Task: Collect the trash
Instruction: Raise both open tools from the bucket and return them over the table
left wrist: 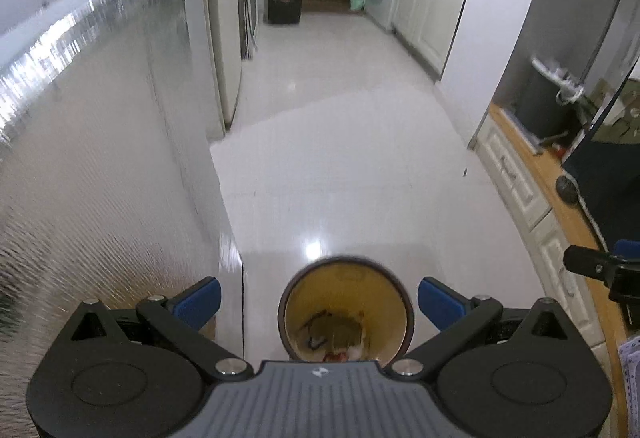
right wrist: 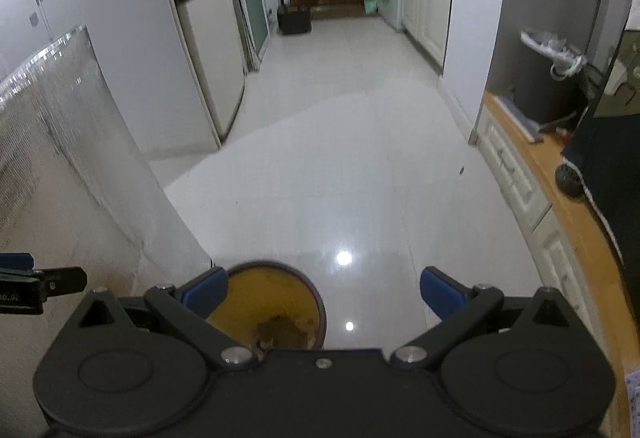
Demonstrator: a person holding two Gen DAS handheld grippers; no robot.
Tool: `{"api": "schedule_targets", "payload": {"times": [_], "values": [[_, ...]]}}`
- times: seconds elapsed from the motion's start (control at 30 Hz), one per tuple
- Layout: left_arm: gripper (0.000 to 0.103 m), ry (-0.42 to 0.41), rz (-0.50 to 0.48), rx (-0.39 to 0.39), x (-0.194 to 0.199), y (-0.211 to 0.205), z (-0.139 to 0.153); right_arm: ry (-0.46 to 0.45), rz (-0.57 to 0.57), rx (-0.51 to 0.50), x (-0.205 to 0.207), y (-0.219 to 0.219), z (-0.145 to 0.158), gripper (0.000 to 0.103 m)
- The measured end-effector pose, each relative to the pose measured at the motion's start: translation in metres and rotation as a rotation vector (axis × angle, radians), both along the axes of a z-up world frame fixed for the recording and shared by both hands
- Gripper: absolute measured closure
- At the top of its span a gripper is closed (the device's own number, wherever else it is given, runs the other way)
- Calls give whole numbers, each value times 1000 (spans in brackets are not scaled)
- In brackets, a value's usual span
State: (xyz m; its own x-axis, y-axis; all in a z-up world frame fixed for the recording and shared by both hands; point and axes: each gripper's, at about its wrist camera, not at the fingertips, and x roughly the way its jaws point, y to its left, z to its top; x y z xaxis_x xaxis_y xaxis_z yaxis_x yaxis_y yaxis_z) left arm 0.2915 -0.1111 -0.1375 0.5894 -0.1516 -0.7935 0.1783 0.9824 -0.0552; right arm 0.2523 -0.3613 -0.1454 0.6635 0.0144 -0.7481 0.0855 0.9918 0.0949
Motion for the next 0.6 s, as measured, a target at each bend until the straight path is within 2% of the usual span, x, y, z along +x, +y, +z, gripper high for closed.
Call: {"api": "schedule_targets", "payload": {"times": [0.43, 0.6], "values": [[0, -228, 20, -67, -41, 5, 73, -218, 12, -27, -32, 4, 63, 0], [0, -290, 21, -84, -58, 9, 100, -308, 25, -35, -47, 11, 92, 0]]}}
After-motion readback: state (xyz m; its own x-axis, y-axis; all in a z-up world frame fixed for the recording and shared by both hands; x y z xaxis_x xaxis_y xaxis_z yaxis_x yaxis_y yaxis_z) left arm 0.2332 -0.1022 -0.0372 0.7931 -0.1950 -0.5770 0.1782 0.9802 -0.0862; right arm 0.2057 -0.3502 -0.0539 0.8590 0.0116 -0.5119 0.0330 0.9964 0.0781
